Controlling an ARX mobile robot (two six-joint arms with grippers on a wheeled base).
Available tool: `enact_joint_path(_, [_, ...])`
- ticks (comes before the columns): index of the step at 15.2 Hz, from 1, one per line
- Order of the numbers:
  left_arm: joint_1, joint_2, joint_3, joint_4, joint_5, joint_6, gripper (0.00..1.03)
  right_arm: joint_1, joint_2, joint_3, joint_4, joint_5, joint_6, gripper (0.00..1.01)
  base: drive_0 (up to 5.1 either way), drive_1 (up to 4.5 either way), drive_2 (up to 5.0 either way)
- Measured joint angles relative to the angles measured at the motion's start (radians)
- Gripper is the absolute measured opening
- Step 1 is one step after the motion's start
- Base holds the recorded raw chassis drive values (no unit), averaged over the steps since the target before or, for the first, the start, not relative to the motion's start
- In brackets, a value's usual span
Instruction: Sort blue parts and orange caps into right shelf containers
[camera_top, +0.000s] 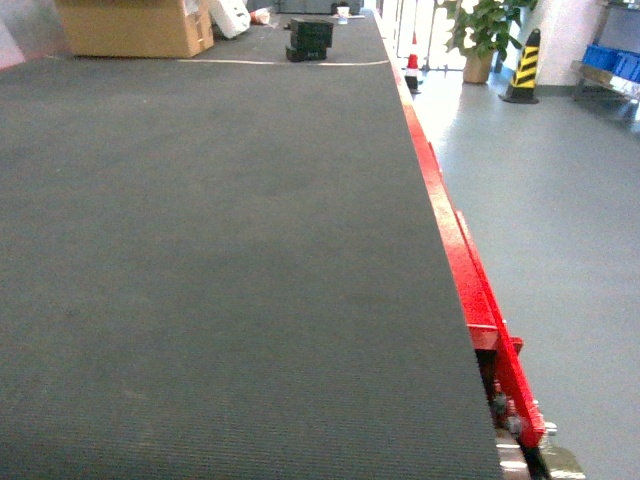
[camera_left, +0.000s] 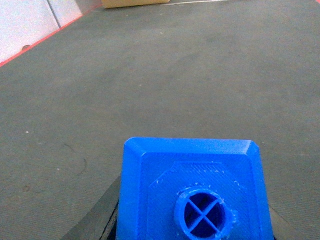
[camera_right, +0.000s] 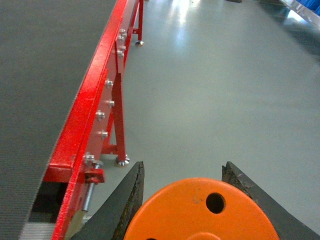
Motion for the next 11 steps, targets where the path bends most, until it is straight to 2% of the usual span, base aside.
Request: enact_joint_path(11, [0.0, -0.002, 0.0, -0.003, 0.002, 0.0, 0.45, 0.0, 0.0, 0.0, -0.001, 0.0, 0.0, 0.42, 5.0, -2.46, -2.5])
